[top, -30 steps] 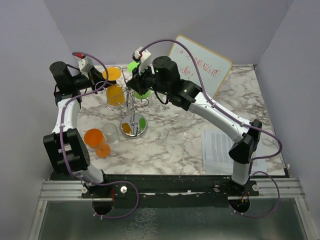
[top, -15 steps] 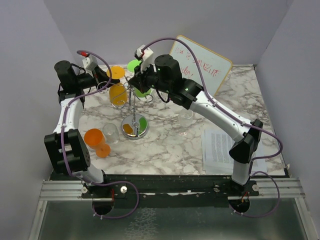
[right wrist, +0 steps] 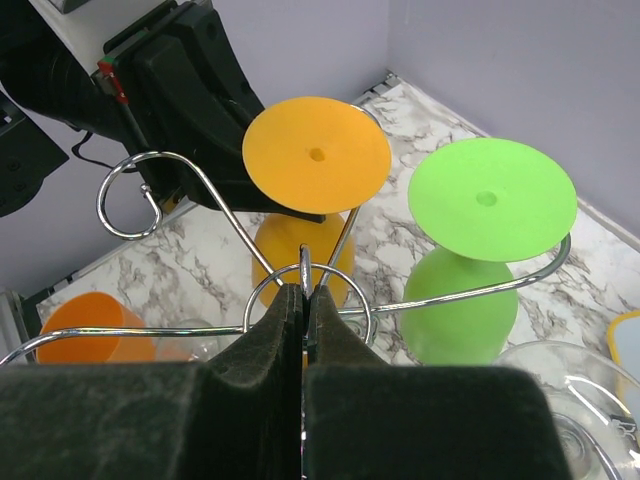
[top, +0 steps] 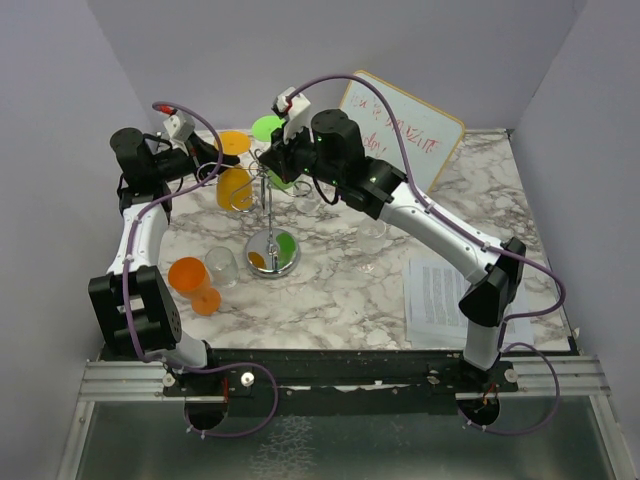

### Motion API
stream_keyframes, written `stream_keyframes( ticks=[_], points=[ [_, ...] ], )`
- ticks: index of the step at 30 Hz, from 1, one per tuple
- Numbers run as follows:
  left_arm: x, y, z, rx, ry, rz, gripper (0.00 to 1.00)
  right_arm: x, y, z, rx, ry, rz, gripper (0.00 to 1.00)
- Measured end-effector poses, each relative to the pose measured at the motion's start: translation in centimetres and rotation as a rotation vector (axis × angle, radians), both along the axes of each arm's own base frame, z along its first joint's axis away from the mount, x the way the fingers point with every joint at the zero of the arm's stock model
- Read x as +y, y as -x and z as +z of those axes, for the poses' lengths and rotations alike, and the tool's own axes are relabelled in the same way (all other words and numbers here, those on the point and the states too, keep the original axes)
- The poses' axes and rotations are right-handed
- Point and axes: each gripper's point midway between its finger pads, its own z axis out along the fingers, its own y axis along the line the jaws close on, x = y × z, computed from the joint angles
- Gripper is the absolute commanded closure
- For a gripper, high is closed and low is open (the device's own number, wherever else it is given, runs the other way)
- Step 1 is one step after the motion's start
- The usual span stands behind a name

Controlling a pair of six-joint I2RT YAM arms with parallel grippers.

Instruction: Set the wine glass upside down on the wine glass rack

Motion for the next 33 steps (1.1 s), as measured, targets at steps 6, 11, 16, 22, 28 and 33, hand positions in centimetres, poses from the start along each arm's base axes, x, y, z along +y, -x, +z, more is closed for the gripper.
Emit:
stream_keyframes(
  ticks=[6, 11, 16, 22, 28, 33],
  points=[
    [0.0, 0.0, 0.0, -0.015, 0.002, 0.0, 1.0, -0.1, 0.4, -0.1, -0.001, -0.005, 0.011, 0.99],
    [0.1, 0.0, 0.1, -0.058, 0.019, 0.04, 1.0, -0.2, 0.6, -0.2, 0.002, -0.014, 0.019, 0.99],
    [0.4, -0.1, 0.4, -0.079, 0.051, 0.115, 1.0, -0.2, 0.7, -0.2, 0.003, -0.015, 0.02, 0.99],
    [1.0, -1.1, 0.1, -0.092, 0.092, 0.227, 1.0, -0.1, 0.8, -0.2, 0.01, -0.024, 0.017, 0.99],
    [1.5, -1.6, 0.0, -0.133, 0.105, 0.298, 1.0, -0.2, 0.5, -0.1, 0.017, -0.038, -0.001, 0.99],
    [3.3, -2.0, -0.1, -0.154, 0.111, 0.377, 1.0, 0.6, 1.6, -0.2, 0.034, -0.043, 0.02, 0.99]
  ],
)
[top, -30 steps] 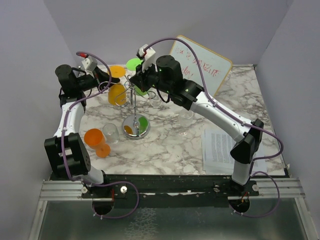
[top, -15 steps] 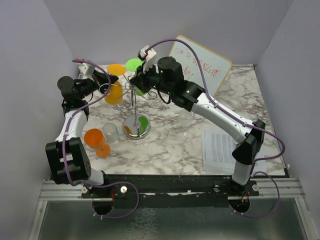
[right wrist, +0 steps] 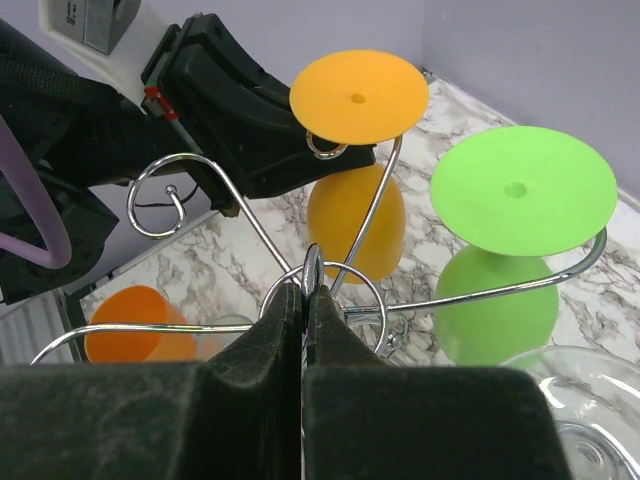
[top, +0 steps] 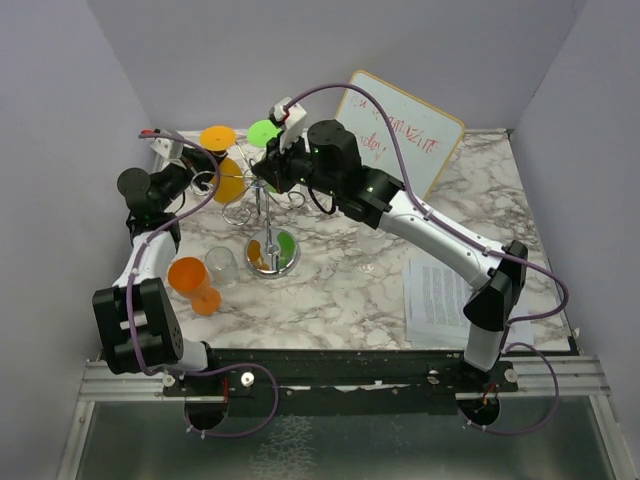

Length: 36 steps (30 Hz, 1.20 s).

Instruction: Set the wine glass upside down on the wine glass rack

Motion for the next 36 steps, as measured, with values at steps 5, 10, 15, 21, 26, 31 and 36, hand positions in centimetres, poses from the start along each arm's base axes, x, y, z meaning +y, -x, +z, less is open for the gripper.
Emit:
stream_keyframes(
  ticks=[5, 10, 15, 21, 26, 31, 36],
  points=[
    [0.6, 1.0, 0.6, -0.02, -0.008, -0.013, 1.0, 0.3, 0.4, -0.1, 0.004, 0.003, 0.009, 0.99],
    [0.8, 2.2, 1.0, -0.049, -0.047, -0.058, 1.0, 0.3, 0.5, -0.2, 0.011, 0.001, 0.01, 0.99],
    [0.4, 3.6, 1.0, -0.073, -0.089, -0.117, 1.0, 0.2, 0.6, -0.1, 0.017, 0.009, 0.011, 0.99],
    [0.1, 4.7, 0.5, -0.068, -0.107, -0.167, 0.6, 0.1, 0.7, -0.2, 0.024, 0.02, 0.011, 0.99],
    [0.6, 5.2, -1.1, -0.014, -0.08, -0.165, 0.44, 0.0, 0.8, -0.2, 0.031, 0.026, 0.011, 0.99],
    [1.6, 5.3, -1.4, 0.006, -0.064, -0.133, 0.4, -0.1, 0.9, -0.1, 0.035, 0.03, 0.01, 0.98],
    [2.6, 5.7, -0.7, -0.01, -0.067, -0.096, 0.33, 0.0, 0.9, -0.1, 0.05, 0.036, 0.009, 0.82]
  ],
)
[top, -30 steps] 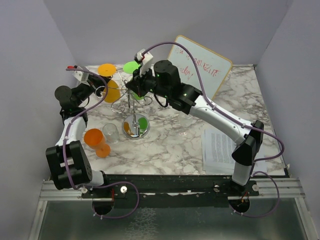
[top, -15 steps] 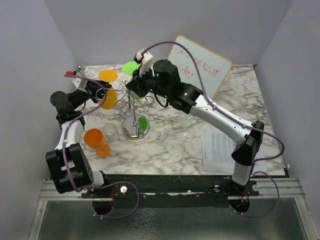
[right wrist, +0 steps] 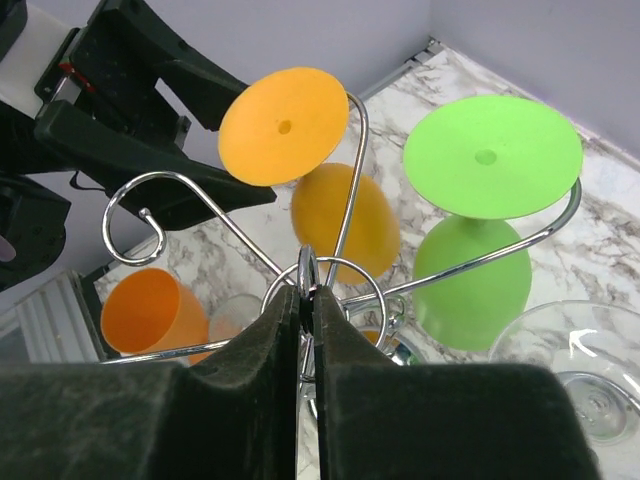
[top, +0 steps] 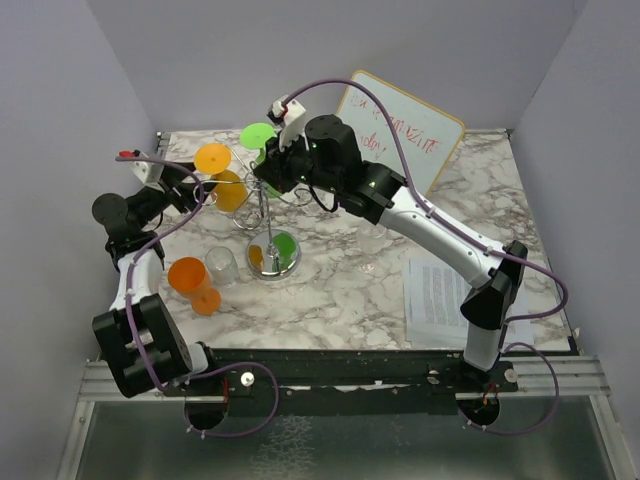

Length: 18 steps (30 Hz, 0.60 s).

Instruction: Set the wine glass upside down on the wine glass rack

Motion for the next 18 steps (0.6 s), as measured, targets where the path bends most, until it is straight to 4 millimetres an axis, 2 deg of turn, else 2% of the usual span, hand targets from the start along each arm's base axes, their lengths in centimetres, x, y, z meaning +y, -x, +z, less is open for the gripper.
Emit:
stream_keyframes(
  ticks=[4, 10, 12, 16, 18],
  points=[
    [1.3, -0.1, 0.6, -0.008, 0.024, 0.079, 0.31, -0.1, 0.2, 0.3, 0.035, -0.008, -0.007, 0.66],
    [3.9, -0.9, 0.9, 0.042, 0.101, 0.241, 0.27, -0.2, 0.6, 2.5, 0.047, -0.055, -0.01, 0.5],
    [5.5, -1.3, 1.0, 0.057, 0.129, 0.353, 0.26, -0.2, 0.6, 2.7, 0.051, -0.062, -0.011, 0.46],
    [8.6, -1.7, 0.4, 0.106, 0.173, 0.558, 0.13, -0.4, 0.8, 2.6, 0.061, -0.062, -0.013, 0.41],
    [10.3, -1.8, -0.2, 0.142, 0.204, 0.669, 0.11, -1.0, 1.2, 2.4, 0.07, -0.06, -0.019, 0.39]
  ],
)
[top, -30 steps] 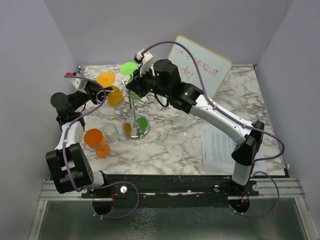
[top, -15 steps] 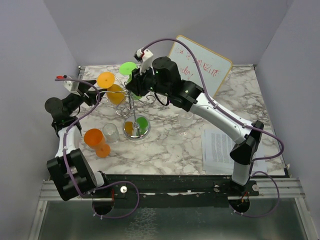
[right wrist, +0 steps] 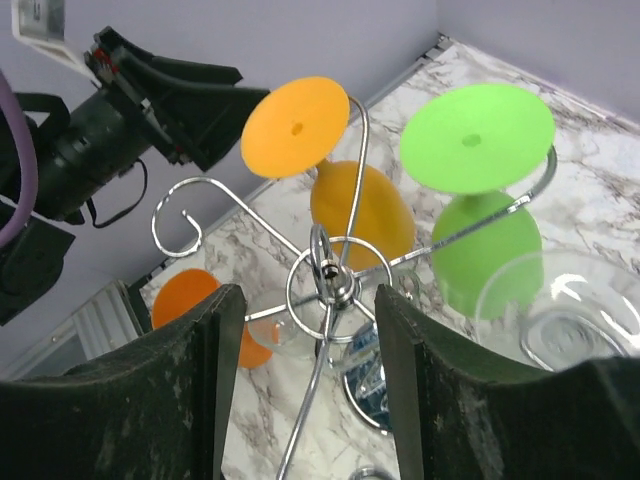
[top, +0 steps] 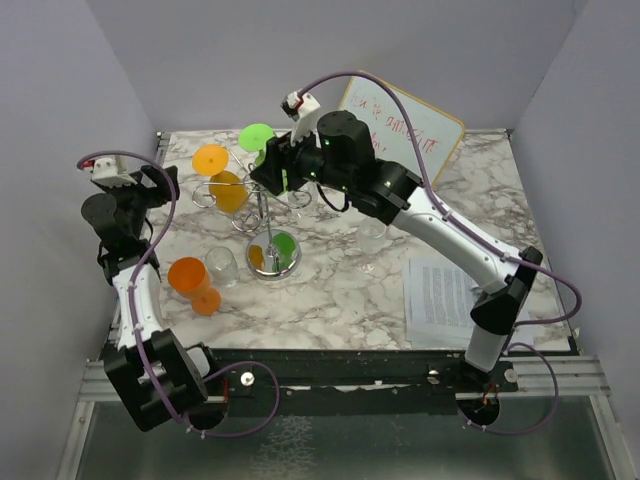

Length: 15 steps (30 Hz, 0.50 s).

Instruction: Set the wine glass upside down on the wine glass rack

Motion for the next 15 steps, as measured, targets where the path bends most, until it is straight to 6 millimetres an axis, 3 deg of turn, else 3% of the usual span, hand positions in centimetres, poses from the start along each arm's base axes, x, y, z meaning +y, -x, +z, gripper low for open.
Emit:
stream_keyframes(
  ticks=[3, 6, 11, 15],
  points=[
    [2.8, 0.3, -1.1, 0.082, 0.082, 0.18, 0.09, -1.9, 0.9, 0.1, 0.003, 0.004, -0.021, 0.38],
    [5.0, 0.8, -0.9, 0.17, 0.158, 0.319, 0.09, -4.4, 1.9, 1.3, -0.014, -0.015, -0.062, 0.37],
    [5.2, 1.9, 0.7, 0.299, 0.227, 0.371, 0.18, -9.5, 3.7, 2.6, -0.044, -0.057, -0.154, 0.37],
    [4.4, 3.9, -2.1, 0.461, 0.273, 0.389, 0.19, -13.0, 4.3, 1.4, -0.032, -0.053, -0.249, 0.37]
  ],
)
